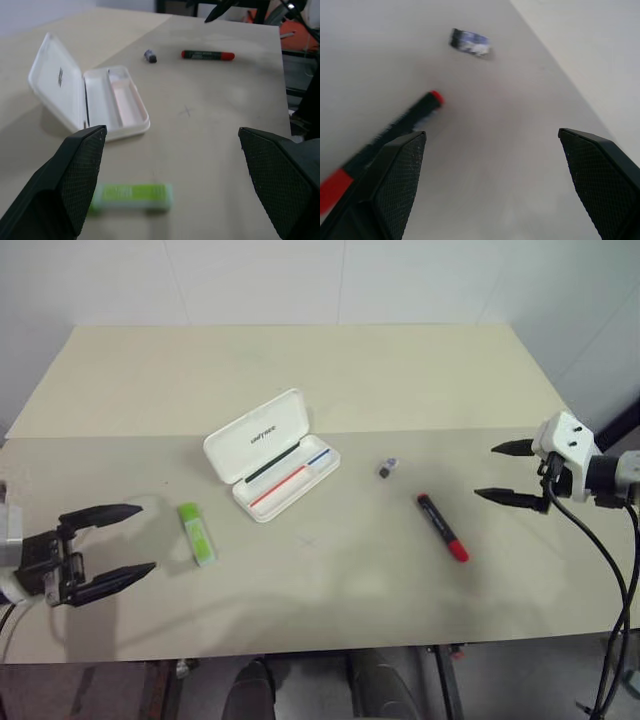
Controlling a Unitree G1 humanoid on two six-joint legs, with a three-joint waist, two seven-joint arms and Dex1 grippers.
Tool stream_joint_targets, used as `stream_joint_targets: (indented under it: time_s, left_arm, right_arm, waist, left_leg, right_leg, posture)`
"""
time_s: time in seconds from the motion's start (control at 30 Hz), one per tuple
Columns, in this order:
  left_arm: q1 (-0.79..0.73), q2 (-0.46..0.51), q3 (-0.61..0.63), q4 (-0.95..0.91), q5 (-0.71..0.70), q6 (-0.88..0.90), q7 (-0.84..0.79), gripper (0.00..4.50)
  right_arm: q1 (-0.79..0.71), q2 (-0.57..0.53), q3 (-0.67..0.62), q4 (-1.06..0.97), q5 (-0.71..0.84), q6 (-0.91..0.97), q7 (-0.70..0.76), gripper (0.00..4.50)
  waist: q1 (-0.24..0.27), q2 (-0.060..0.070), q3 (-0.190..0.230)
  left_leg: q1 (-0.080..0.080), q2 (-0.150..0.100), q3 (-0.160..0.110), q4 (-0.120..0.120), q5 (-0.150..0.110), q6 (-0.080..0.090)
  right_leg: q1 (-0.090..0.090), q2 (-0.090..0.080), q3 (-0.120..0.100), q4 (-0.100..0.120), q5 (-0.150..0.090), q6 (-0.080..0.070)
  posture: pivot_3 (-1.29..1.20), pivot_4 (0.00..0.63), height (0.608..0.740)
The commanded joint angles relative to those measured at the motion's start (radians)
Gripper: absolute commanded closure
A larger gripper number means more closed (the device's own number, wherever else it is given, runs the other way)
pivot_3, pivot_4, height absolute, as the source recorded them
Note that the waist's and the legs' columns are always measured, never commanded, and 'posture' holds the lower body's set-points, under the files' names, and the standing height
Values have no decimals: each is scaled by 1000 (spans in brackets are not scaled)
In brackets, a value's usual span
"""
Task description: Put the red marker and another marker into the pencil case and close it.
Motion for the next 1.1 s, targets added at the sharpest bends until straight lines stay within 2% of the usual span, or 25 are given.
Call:
stream_joint_targets:
  time_s: [0.03,0.2,0.37,0.57,0.7,0.9,1.1]
  left_arm:
    - [-47,-7,-28,-10,5,-8,22,0]
    - [-159,-35,-103,36,41,-38,43,0]
    - [-326,-94,-230,86,116,-70,99,0]
    - [-381,-147,-355,63,185,-41,158,0]
    - [-414,-151,-412,53,232,2,221,0]
    - [-502,-183,-483,89,326,32,323,0]
    - [-534,-228,-569,116,365,38,310,0]
  right_arm:
    - [47,9,-60,-116,49,44,-45,21]
    - [152,38,-118,-297,111,141,-126,21]
    - [160,83,-107,-413,145,209,-205,21]
    - [211,139,-110,-528,168,265,-288,21]
    - [285,152,-151,-636,208,317,-332,21]
    - [319,162,-152,-675,224,337,-375,21]
    - [313,180,-137,-659,213,322,-405,21]
  waist:
    - [0,0,0]
    - [-1,0,0]
    - [9,0,0]
    - [20,0,0]
    - [24,0,0]
    - [39,0,0]
    - [44,0,0]
  left_leg:
    - [0,0,0,1,0,0]
    - [0,0,0,3,0,0]
    - [0,0,-1,6,1,0]
    - [0,0,-2,5,1,1]
    - [-1,0,-3,4,0,1]
    - [-1,0,-3,6,0,1]
    - [-1,0,-3,6,0,1]
  right_leg:
    - [0,0,0,0,0,0]
    - [0,0,1,3,1,1]
    - [2,1,1,4,2,2]
    - [2,2,1,4,9,16]
    - [1,2,0,3,8,17]
    - [2,2,0,3,9,17]
    - [2,2,0,3,8,16]
  posture:
    - [0,150,740]
    - [0,150,740]
    - [0,150,740]
    - [0,150,740]
    - [0,150,740]
    - [0,150,740]
    - [0,150,740]
